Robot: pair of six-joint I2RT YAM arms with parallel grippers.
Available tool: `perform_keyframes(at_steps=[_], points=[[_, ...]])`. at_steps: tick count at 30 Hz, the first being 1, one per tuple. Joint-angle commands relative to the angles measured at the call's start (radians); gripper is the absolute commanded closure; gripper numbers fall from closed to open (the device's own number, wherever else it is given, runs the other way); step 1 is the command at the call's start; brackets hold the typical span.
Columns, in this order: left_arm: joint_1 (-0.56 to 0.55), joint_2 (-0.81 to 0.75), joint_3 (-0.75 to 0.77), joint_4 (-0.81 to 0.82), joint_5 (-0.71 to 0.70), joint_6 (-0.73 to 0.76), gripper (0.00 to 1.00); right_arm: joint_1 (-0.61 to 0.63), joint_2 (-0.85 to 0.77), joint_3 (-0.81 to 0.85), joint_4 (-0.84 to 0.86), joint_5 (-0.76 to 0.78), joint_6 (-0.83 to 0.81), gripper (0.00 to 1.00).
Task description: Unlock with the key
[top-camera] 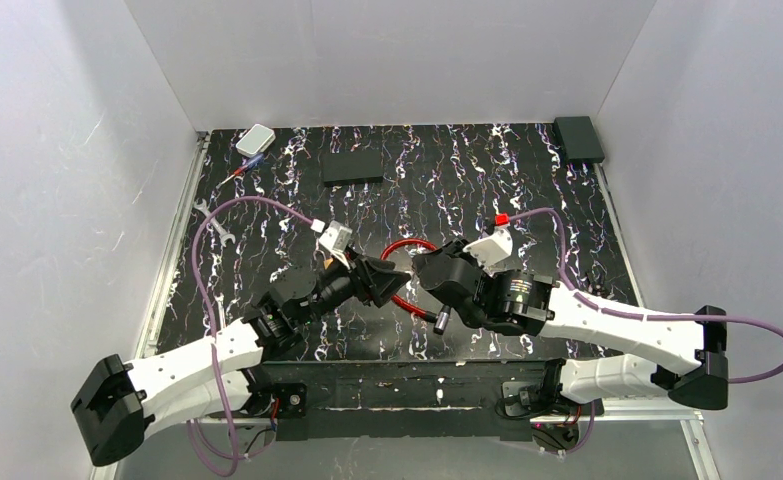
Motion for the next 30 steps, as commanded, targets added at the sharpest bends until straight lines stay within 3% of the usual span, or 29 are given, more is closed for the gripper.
perform_keyframes(at_steps=[1, 21, 30], points=[[-0.023, 0.026, 0.045, 0.09, -0.071, 0.042, 0.44, -0.001, -0.032, 0.056, -0.004, 0.019, 0.038, 0.99], [-0.068, 0.123, 0.096, 0.169, -0.123, 0.077, 0.5, -0.001, -0.05, 0.06, 0.028, -0.018, 0.024, 0.99], [-0.086, 0.132, 0.1, 0.204, -0.189, 0.094, 0.61, -0.001, -0.052, 0.047, 0.059, -0.065, 0.035, 0.99]])
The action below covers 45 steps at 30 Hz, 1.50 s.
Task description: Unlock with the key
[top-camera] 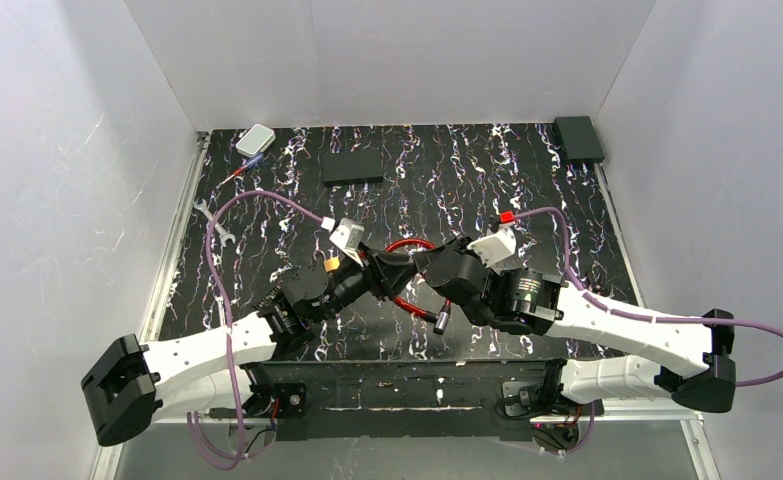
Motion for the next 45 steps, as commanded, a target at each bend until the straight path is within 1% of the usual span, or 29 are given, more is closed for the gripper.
perform_keyframes(at_steps=[1, 3, 4, 5, 8, 15, 16, 17, 18, 19, 20, 21, 22, 23, 28, 31, 36, 38, 41, 44, 45], points=[[-0.007, 0.006, 0.046, 0.068, -0.07, 0.028, 0.62, 0.005, -0.024, 0.029, 0.064, -0.037, 0.023, 0.99], [-0.009, 0.012, 0.046, 0.077, -0.078, 0.027, 0.68, 0.005, -0.027, 0.021, 0.08, -0.053, 0.026, 0.99], [-0.01, 0.014, 0.046, 0.082, -0.082, 0.026, 0.74, 0.005, -0.027, 0.017, 0.086, -0.057, 0.027, 0.99], [-0.011, 0.015, 0.046, 0.084, -0.085, 0.026, 0.82, 0.005, -0.027, 0.015, 0.09, -0.064, 0.029, 0.99], [-0.012, 0.012, 0.046, 0.086, -0.102, 0.025, 1.0, 0.005, -0.027, 0.012, 0.096, -0.076, 0.032, 0.99], [-0.012, -0.011, 0.032, 0.085, -0.105, 0.013, 1.0, 0.005, -0.031, -0.004, 0.098, -0.066, 0.012, 0.99], [-0.012, -0.016, 0.028, 0.085, -0.106, 0.011, 1.0, 0.005, -0.035, -0.009, 0.105, -0.062, 0.005, 0.9], [-0.012, -0.02, 0.023, 0.085, -0.109, 0.008, 1.0, 0.005, -0.041, -0.017, 0.118, -0.057, -0.01, 0.76], [-0.013, -0.027, 0.019, 0.085, -0.111, 0.007, 1.0, 0.005, -0.049, -0.026, 0.131, -0.051, -0.028, 0.58], [-0.012, -0.034, 0.015, 0.085, -0.113, 0.006, 1.0, 0.005, -0.059, -0.035, 0.142, -0.042, -0.054, 0.44], [-0.012, -0.041, 0.01, 0.085, -0.112, 0.005, 1.0, 0.005, -0.069, -0.046, 0.152, -0.034, -0.077, 0.33], [-0.012, -0.049, 0.004, 0.084, -0.11, 0.005, 1.0, 0.005, -0.083, -0.055, 0.163, -0.024, -0.105, 0.27], [-0.012, -0.06, -0.002, 0.083, -0.107, 0.004, 1.0, 0.005, -0.095, -0.065, 0.176, -0.013, -0.141, 0.23], [-0.012, -0.069, -0.006, 0.083, -0.104, 0.003, 1.0, 0.005, -0.111, -0.077, 0.196, -0.006, -0.187, 0.21], [-0.012, -0.124, -0.025, 0.041, -0.09, -0.006, 1.0, 0.005, -0.213, -0.154, 0.319, 0.002, -0.462, 0.2], [-0.012, -0.16, -0.034, -0.011, -0.094, -0.008, 1.0, 0.005, -0.268, -0.19, 0.35, -0.004, -0.577, 0.19], [-0.012, -0.211, -0.071, -0.061, -0.066, -0.004, 1.0, 0.005, -0.297, -0.195, 0.318, -0.036, -0.687, 0.07], [-0.012, -0.239, -0.083, -0.095, -0.051, -0.011, 1.0, 0.005, -0.277, -0.18, 0.259, -0.039, -0.683, 0.02], [-0.012, -0.282, -0.097, -0.164, -0.028, -0.022, 1.0, 0.005, -0.239, -0.161, 0.149, -0.023, -0.628, 0.02], [-0.01, -0.327, -0.115, -0.23, -0.034, -0.055, 1.0, 0.005, -0.226, -0.2, 0.142, -0.047, -0.539, 0.02], [-0.01, -0.343, -0.123, -0.249, -0.034, -0.071, 1.0, 0.005, -0.231, -0.223, 0.143, -0.055, -0.484, 0.02]])
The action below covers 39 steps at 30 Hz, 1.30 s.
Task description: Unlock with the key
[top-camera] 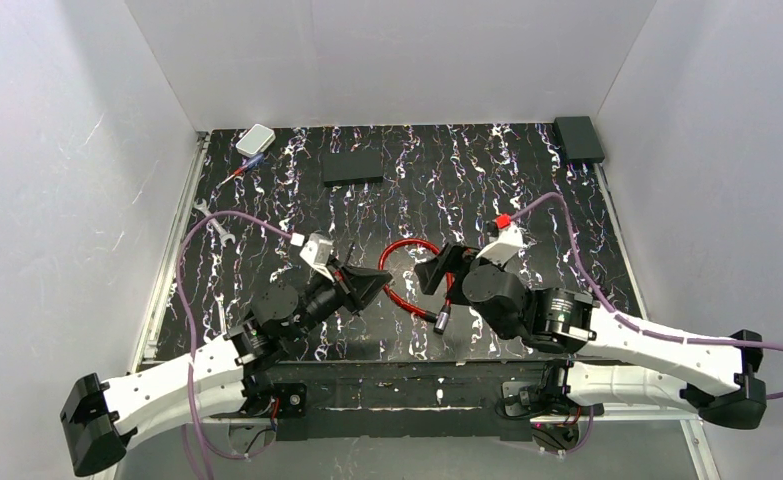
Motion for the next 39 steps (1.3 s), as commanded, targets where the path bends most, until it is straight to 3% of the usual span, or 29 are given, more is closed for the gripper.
perform_keyframes(at_steps=[1, 5, 8, 9, 10, 12, 19, 25, 34, 39], points=[[0.005, -0.078, -0.03, -0.11, 0.011, -0.058, 1.0, 0.003, -0.018, -0.06, -0.033, -0.007, 0.16, 0.02], [0.007, -0.112, -0.037, -0.216, 0.046, -0.126, 1.0, 0.003, -0.066, -0.174, 0.006, 0.017, 0.228, 0.02], [0.007, -0.135, -0.067, -0.244, 0.071, -0.167, 1.0, 0.003, -0.067, -0.187, -0.079, 0.068, 0.304, 0.02], [0.008, -0.144, -0.076, -0.253, 0.077, -0.181, 1.0, 0.002, -0.06, -0.186, -0.11, 0.079, 0.243, 0.0], [0.007, -0.153, -0.08, -0.264, 0.084, -0.192, 1.0, 0.001, -0.049, -0.181, -0.137, 0.081, 0.331, 0.0], [0.008, -0.163, -0.08, -0.291, 0.1, -0.207, 1.0, -0.007, -0.019, -0.168, -0.162, 0.07, 0.345, 0.0], [0.007, -0.14, -0.06, -0.363, 0.162, -0.227, 1.0, -0.123, 0.164, -0.102, -0.248, -0.082, 0.332, 0.0], [0.007, -0.119, -0.062, -0.383, 0.182, -0.258, 1.0, -0.186, 0.249, -0.094, -0.188, -0.19, 0.295, 0.0], [0.007, -0.099, -0.023, -0.541, 0.151, -0.306, 1.0, -0.283, 0.396, -0.069, -0.199, -0.312, 0.32, 0.0], [0.007, -0.121, -0.029, -0.55, 0.142, -0.305, 1.0, -0.303, 0.484, -0.054, -0.185, -0.356, 0.302, 0.08]])
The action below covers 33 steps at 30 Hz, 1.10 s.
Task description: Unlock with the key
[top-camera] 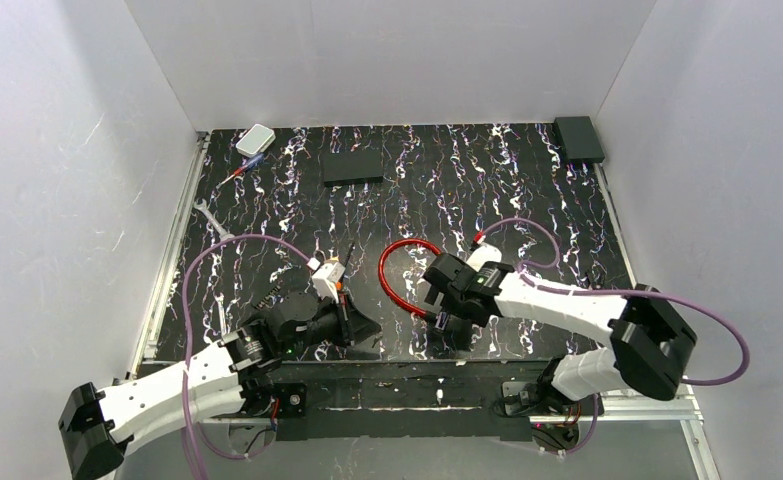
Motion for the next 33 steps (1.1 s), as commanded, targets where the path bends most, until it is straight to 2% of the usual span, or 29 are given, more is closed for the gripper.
perform_keyframes(at_steps=[1, 5, 17, 28, 33], points=[[0.003, -0.023, 0.036, -0.035, -0.014, -0.001, 1.0, -0.013, 0.055, 0.049, 0.018, -0.054, -0.01, 0.08], [0.003, -0.015, 0.033, -0.063, -0.013, 0.001, 1.0, -0.016, 0.096, 0.062, 0.023, -0.056, -0.019, 0.1], [0.002, -0.022, 0.011, -0.074, -0.025, -0.003, 1.0, -0.019, 0.192, 0.114, -0.027, -0.028, -0.007, 0.26], [0.003, -0.029, 0.01, -0.096, -0.028, 0.003, 1.0, -0.019, 0.251, 0.126, -0.036, -0.041, -0.004, 0.43], [0.003, -0.023, 0.009, -0.097, -0.028, 0.005, 1.0, -0.019, 0.271, 0.119, -0.024, -0.057, -0.005, 0.56]])
